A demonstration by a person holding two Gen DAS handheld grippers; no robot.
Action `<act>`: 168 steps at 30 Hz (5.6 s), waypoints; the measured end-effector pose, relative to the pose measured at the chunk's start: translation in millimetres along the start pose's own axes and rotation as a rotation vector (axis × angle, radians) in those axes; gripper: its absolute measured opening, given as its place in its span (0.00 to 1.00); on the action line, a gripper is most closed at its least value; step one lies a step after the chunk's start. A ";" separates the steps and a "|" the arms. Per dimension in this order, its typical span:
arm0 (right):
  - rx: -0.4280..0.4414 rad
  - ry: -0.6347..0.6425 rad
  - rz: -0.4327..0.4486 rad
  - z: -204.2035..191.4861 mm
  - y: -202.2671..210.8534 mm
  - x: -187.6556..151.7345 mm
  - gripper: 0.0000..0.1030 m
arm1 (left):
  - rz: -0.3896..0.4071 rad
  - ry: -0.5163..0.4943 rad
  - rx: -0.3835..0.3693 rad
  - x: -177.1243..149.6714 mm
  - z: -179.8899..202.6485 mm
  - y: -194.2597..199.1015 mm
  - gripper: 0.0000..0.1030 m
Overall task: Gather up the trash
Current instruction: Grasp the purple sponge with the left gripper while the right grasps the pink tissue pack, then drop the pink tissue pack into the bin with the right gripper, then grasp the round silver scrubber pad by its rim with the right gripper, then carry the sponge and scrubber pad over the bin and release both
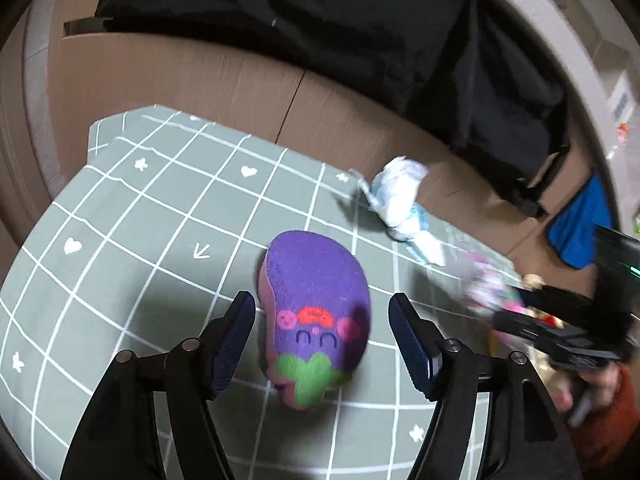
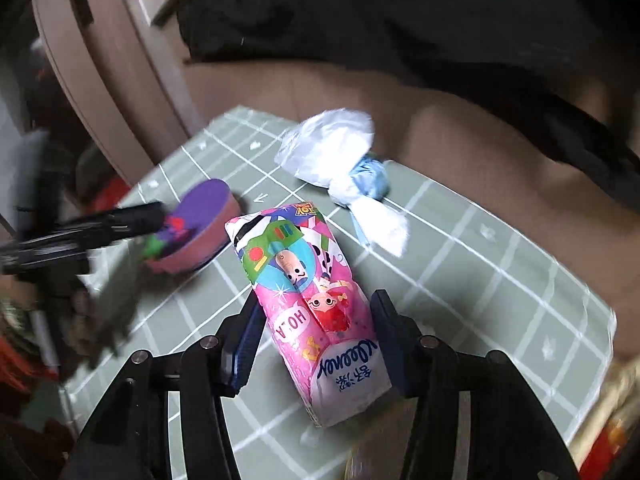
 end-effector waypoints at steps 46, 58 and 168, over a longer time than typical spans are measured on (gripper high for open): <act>-0.254 -0.053 0.518 52.7 269.4 -18.9 0.48 | 0.461 -0.362 -0.047 6.3 281.2 155.6 0.63; -0.227 -0.111 0.398 101.4 227.6 -67.1 0.51 | 0.321 -0.230 -0.025 -0.7 232.8 111.3 0.63; -0.185 -0.016 0.473 -11.7 242.3 -20.1 0.12 | 0.454 -0.298 -0.014 -18.6 221.0 173.6 0.63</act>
Point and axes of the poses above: each gripper's, at about its wrist camera, not at the fingertips, and y roughly against the way its jaws point, z to its right, x to its top, the point moved 6 cm from there along -y, roughly the way its jaws point, and after that the axes turned 5 degrees about z, right-handed, at the moved point
